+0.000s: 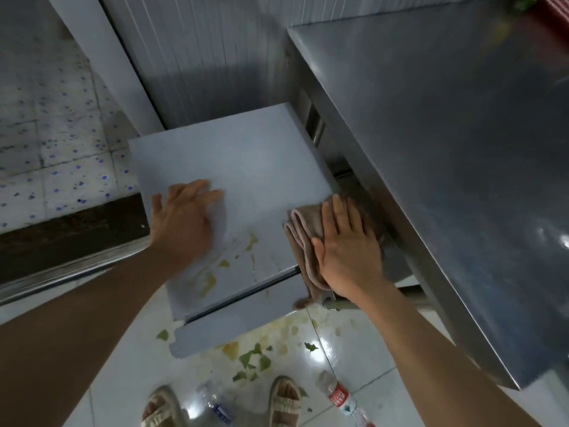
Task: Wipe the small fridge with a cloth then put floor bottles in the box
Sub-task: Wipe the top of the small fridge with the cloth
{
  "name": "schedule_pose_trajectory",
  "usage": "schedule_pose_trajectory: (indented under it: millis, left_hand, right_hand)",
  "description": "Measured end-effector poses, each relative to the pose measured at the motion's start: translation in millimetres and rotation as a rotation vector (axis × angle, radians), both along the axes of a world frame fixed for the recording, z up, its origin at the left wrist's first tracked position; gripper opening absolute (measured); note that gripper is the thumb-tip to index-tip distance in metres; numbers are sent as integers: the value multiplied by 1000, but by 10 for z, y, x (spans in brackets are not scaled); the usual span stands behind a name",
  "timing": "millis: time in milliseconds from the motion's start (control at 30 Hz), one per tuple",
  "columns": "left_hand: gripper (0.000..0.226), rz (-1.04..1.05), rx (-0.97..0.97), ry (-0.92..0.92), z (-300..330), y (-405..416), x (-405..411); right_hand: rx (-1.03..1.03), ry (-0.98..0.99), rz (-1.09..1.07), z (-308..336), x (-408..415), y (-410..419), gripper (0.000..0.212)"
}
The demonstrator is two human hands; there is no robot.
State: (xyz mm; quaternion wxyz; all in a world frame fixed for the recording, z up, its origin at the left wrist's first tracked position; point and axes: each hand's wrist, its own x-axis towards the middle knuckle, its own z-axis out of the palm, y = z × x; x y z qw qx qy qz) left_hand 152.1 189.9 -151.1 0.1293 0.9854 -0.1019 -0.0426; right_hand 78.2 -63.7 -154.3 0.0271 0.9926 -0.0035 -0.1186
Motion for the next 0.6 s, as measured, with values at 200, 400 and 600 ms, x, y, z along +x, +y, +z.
schedule_pose_trajectory:
  millis: [200,400,600]
  left_hand:
    - [43,56,-4,-117,67,176,-336]
    - [39,111,-56,-118,-40,216,-416]
    - [39,103,-84,-94,-58,262,-382]
  right_hand:
    - [71,-72,96,46,-686,-163,62]
    - [89,-84,132,-37,-397,-182,59]
    - [78,-88,81,-115,445,-18,59]
